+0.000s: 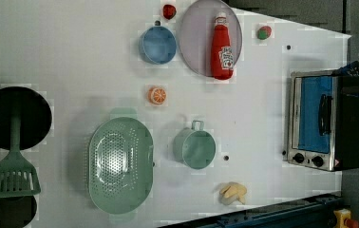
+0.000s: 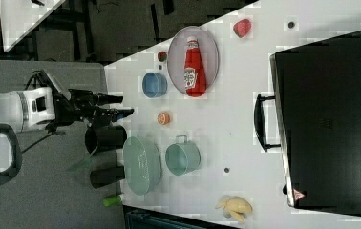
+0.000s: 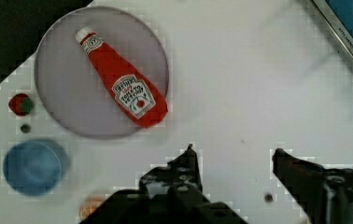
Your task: Pick ketchup from plate and place it on table.
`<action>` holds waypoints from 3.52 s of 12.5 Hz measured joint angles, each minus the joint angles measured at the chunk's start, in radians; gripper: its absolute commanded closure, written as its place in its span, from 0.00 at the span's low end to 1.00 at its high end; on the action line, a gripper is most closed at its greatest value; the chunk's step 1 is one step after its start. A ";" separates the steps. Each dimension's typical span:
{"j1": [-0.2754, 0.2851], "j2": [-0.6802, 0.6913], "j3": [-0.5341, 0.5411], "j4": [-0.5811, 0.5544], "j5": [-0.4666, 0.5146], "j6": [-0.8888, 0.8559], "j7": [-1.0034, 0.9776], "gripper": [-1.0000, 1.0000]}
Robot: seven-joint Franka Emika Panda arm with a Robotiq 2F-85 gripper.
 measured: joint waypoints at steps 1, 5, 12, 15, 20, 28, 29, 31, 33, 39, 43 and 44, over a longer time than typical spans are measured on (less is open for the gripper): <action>-0.027 -0.027 0.023 -0.021 0.014 -0.072 0.000 0.21; -0.079 -0.128 0.048 -0.053 0.026 -0.165 0.000 0.00; -0.077 0.095 0.092 -0.031 0.039 0.055 -0.043 0.00; -0.072 0.247 0.121 -0.042 0.022 0.145 -0.149 0.00; -0.061 0.447 0.125 -0.033 -0.001 0.378 -0.403 0.00; -0.045 0.670 0.124 0.106 -0.080 0.521 -0.556 0.00; -0.041 0.710 0.128 0.143 -0.080 0.525 -0.561 0.00; -0.029 0.788 0.127 0.219 -0.092 0.540 -0.566 0.00; -0.024 0.834 0.129 0.249 -0.114 0.545 -0.568 0.00; -0.007 0.880 0.119 0.283 -0.117 0.594 -0.572 0.40; -0.009 0.878 0.126 0.323 -0.119 0.596 -0.574 0.43; -0.009 0.878 0.126 0.320 -0.118 0.592 -0.576 0.43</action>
